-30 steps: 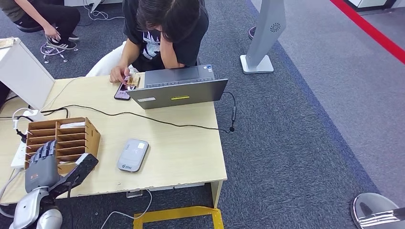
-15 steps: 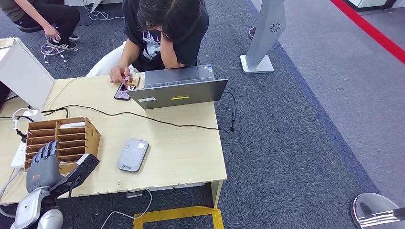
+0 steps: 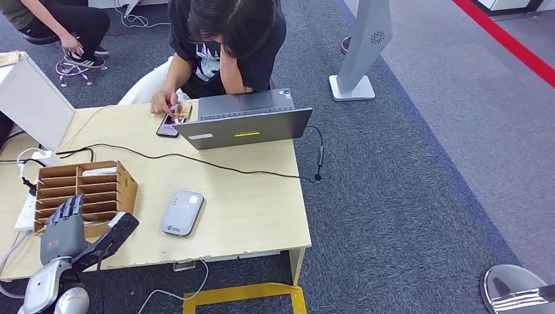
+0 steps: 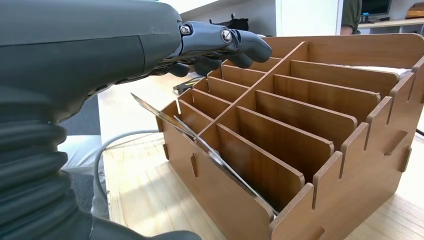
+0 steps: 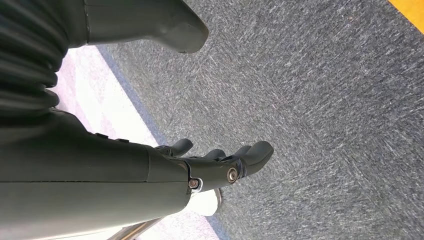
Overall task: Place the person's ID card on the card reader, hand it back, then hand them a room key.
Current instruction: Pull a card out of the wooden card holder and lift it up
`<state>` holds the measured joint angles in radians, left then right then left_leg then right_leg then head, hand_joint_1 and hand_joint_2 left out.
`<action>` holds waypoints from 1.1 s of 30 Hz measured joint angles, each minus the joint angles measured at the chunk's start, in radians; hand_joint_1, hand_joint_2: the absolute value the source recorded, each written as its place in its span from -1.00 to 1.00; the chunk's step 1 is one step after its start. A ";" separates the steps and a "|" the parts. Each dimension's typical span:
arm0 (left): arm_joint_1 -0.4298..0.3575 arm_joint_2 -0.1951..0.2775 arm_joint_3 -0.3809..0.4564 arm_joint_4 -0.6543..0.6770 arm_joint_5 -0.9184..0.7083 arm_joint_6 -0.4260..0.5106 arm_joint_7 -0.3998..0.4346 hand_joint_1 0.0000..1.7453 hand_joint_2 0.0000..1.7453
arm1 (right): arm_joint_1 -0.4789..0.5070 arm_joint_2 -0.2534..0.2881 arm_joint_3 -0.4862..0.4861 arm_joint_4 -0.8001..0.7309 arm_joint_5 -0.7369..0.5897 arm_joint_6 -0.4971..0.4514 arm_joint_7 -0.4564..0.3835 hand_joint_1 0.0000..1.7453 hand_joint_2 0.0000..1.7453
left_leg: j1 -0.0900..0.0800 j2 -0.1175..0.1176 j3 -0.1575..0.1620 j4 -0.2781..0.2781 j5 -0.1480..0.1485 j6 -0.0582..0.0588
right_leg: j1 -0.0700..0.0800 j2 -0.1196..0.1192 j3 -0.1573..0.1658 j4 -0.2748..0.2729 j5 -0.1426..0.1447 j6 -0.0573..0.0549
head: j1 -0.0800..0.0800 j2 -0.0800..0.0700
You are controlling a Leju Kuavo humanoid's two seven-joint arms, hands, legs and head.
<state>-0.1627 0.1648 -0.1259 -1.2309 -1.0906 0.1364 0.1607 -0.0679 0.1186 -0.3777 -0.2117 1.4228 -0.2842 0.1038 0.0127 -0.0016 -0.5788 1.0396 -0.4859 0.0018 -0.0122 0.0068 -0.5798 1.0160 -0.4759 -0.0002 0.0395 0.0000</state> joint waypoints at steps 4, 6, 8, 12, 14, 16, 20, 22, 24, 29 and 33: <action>0.000 -0.002 0.000 0.004 0.004 0.000 0.003 0.96 1.00 | 0.000 0.000 0.000 0.000 0.000 0.000 0.002 -1.00 1.00 | 0.000 0.000 0.000 0.000 0.000 0.000 | 0.000 0.000 0.000 0.000 0.000 0.000 | 0.000 0.000; 0.000 -0.004 0.000 0.006 0.005 0.000 0.003 1.00 1.00 | 0.000 0.000 0.000 0.000 0.000 0.000 0.004 -1.00 1.00 | 0.000 0.000 0.000 0.000 0.000 0.000 | 0.000 0.000 0.000 0.000 0.000 0.000 | 0.000 0.000; 0.000 -0.004 0.000 0.008 0.005 0.000 0.003 1.00 1.00 | 0.000 0.000 0.000 0.000 0.000 0.000 0.004 -1.00 1.00 | 0.000 0.000 0.000 0.000 0.000 0.000 | 0.000 0.000 0.000 0.000 0.000 0.000 | 0.000 0.000; 0.000 -0.004 0.000 0.011 0.005 -0.001 0.006 1.00 1.00 | 0.000 0.000 0.000 0.000 0.001 0.000 0.004 -1.00 1.00 | 0.000 0.000 0.000 0.000 0.000 0.000 | 0.000 0.000 0.000 0.000 0.000 0.000 | 0.000 0.000; -0.001 -0.004 0.000 0.012 0.005 -0.002 0.007 1.00 1.00 | 0.000 0.000 0.000 0.000 0.001 0.000 0.004 -1.00 1.00 | 0.000 0.000 0.000 0.000 0.000 0.000 | 0.000 0.000 0.000 0.000 0.000 0.000 | 0.000 0.000; -0.001 -0.004 0.000 0.013 0.005 -0.002 0.008 1.00 1.00 | 0.000 0.000 0.000 0.000 0.001 -0.001 0.004 -1.00 1.00 | 0.000 0.000 0.000 0.000 0.000 0.000 | 0.000 0.000 0.000 0.000 0.000 0.000 | 0.000 0.000; 0.000 -0.005 -0.001 0.013 0.004 -0.002 0.014 1.00 1.00 | 0.000 0.000 0.000 0.000 0.000 -0.002 0.004 -1.00 1.00 | 0.000 0.000 0.000 0.000 0.000 0.000 | 0.000 0.000 0.000 0.000 0.000 0.000 | 0.000 0.000; 0.000 -0.005 -0.002 0.013 0.003 -0.001 0.017 1.00 1.00 | 0.000 0.000 0.000 0.000 -0.004 -0.002 0.004 -1.00 1.00 | 0.000 0.000 0.000 0.000 0.000 0.000 | 0.000 0.000 0.000 0.000 0.000 0.000 | 0.000 0.000; 0.001 -0.004 -0.002 0.013 0.003 -0.001 0.020 1.00 1.00 | 0.000 0.000 0.000 0.000 -0.007 -0.002 0.003 -1.00 1.00 | 0.000 0.000 0.000 0.000 0.000 0.000 | 0.000 0.000 0.000 0.000 0.000 0.000 | 0.000 0.000; 0.004 -0.004 -0.002 0.013 0.006 0.009 0.025 1.00 1.00 | 0.001 -0.001 0.000 0.000 -0.009 -0.002 0.000 -1.00 1.00 | 0.000 0.000 0.000 0.000 0.000 0.000 | 0.000 0.000 0.000 0.000 0.000 0.000 | 0.000 0.000; 0.012 -0.003 -0.001 0.010 0.017 0.037 0.020 1.00 1.00 | 0.001 -0.003 -0.001 0.000 -0.009 -0.006 0.000 -1.00 1.00 | 0.000 0.000 0.000 0.000 0.000 0.000 | 0.000 0.000 0.000 0.000 0.000 0.000 | 0.000 0.000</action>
<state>-0.1504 0.1619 -0.1266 -1.2214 -1.0737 0.1738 0.1803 -0.0666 0.1154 -0.3787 -0.2117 1.4137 -0.2898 0.1034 0.0127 -0.0015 -0.5787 1.0395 -0.4859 0.0018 -0.0122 0.0071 -0.5797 1.0162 -0.4759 -0.0002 0.0395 0.0000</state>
